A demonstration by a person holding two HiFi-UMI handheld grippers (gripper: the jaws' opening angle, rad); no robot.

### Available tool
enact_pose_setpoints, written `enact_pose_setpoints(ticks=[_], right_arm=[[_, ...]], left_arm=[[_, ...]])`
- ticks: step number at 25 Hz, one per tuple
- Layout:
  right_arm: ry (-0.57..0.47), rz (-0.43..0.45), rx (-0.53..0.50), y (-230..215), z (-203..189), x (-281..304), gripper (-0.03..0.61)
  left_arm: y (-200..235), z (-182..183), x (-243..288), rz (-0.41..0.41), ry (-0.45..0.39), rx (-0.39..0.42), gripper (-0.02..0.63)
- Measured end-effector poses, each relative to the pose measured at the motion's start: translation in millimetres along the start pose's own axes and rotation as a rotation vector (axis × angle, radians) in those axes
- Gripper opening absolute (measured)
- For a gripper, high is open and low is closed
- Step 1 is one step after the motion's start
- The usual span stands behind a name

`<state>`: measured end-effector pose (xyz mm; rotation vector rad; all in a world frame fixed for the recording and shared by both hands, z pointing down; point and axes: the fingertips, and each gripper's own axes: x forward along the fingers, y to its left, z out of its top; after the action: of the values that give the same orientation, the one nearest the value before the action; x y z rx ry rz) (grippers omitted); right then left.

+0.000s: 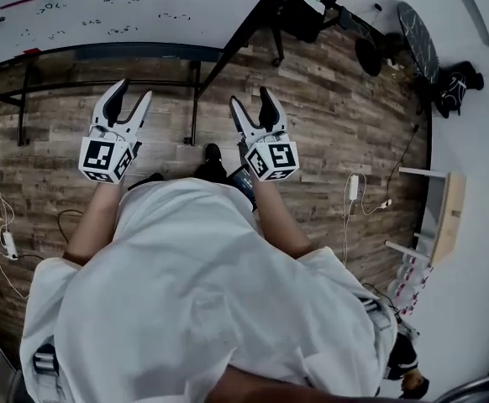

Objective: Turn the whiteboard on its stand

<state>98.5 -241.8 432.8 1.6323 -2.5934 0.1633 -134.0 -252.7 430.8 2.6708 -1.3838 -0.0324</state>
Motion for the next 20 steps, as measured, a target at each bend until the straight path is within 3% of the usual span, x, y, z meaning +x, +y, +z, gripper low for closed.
enact_pose_setpoints(ticks=[4, 13, 20], right_arm=[[0.007, 0.125, -0.029, -38.1, 10.7, 28.9, 0.313], [-0.003, 0.299, -0.019, -112.5, 34.4, 86.0, 0.313], [-0.009, 0.520, -0.017, -118.7, 43.6, 128.7, 0.314]], left_arm=[[-7.5, 3.8, 27.7, 0.121, -0.015, -0.039, 0.207], [-28.4, 17.2, 67.7, 0.298, -0.022, -0.018, 0.207], [-34.4, 25.3, 74.1, 0.421, -0.041, 0.001, 0.207]])
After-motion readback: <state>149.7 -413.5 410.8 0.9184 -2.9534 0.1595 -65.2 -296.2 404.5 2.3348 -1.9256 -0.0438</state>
